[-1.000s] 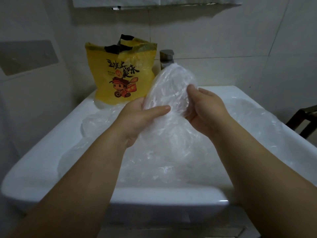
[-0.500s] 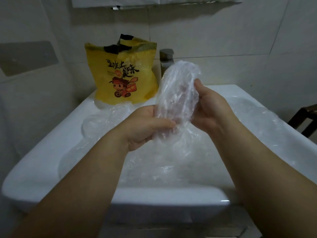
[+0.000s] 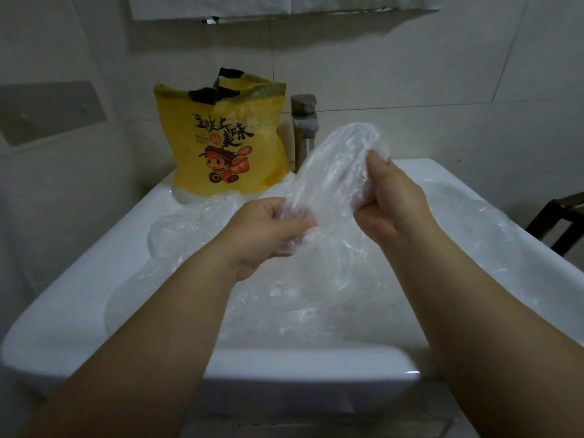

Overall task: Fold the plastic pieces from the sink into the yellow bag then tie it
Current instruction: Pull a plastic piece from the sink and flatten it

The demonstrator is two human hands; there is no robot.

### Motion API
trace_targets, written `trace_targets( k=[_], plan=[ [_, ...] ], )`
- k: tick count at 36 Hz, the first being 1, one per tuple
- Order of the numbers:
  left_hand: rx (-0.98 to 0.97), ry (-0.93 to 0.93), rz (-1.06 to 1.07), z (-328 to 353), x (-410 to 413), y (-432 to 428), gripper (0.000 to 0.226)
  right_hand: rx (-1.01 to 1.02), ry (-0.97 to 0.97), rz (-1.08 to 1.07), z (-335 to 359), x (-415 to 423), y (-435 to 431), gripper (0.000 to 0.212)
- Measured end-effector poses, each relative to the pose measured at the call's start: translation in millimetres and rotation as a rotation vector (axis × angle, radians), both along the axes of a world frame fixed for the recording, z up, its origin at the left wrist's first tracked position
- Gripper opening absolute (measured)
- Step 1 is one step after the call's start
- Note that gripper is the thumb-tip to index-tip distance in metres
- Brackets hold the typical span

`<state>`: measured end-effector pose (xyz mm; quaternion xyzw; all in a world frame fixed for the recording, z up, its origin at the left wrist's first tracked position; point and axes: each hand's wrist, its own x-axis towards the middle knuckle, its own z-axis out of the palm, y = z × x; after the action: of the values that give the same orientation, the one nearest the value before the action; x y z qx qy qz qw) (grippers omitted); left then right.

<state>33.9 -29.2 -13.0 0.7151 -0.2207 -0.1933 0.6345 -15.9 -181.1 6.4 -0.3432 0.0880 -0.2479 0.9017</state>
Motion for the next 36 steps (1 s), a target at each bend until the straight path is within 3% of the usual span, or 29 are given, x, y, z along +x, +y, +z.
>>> trace_targets(
  k=[3, 6, 10, 13, 15, 18, 22, 26, 29, 34, 36],
  plan=[
    [-0.13, 0.041, 0.049, 4.4, 2.3, 1.0, 0.005, -0.043, -0.046, 0.253, 2.0, -1.5, -0.1, 0.063],
    [-0.193, 0.064, 0.003, 6.9, -0.4, 1.4, 0.01, -0.336, 0.015, 0.518, -4.8, -0.1, 6.6, 0.091],
    [-0.129, 0.021, -0.083, 7.7, -5.4, 1.6, 0.016, -0.619, 0.186, 0.594, -17.7, 6.0, 23.0, 0.076],
    [-0.101, 0.043, -0.071, 7.2, -5.6, 3.2, 0.013, -0.553, 0.179, 0.529, -18.6, 7.2, 25.5, 0.039],
    [-0.071, 0.066, -0.098, 8.0, -7.1, 3.5, 0.008, -0.485, 0.139, 0.513, -16.5, 7.5, 23.0, 0.026],
    [-0.014, 0.073, -0.116, 7.9, -8.2, 3.9, 0.007, -0.454, 0.128, 0.476, -13.9, 6.5, 22.6, 0.033],
    [0.1, 0.045, -0.152, 8.5, -7.1, 7.9, 0.007, -0.483, 0.182, 0.513, -12.1, 4.3, 23.2, 0.062],
    [0.351, -0.023, -0.24, 4.4, -2.9, 16.1, 0.004, -0.352, 0.112, 0.426, -2.8, 1.4, 7.6, 0.032],
    [0.492, -0.034, -0.274, 0.5, 0.2, 19.0, 0.004, -0.243, 0.076, 0.347, 3.6, -2.7, -4.6, 0.029],
    [0.464, -0.1, -0.244, -3.2, 3.5, 18.8, 0.012, -0.302, 0.091, 0.395, 1.8, -2.5, -4.4, 0.032],
    [0.349, -0.168, -0.181, -1.9, 3.3, 14.8, 0.016, -0.375, 0.116, 0.415, -0.2, -1.9, -1.6, 0.033]
  ],
)
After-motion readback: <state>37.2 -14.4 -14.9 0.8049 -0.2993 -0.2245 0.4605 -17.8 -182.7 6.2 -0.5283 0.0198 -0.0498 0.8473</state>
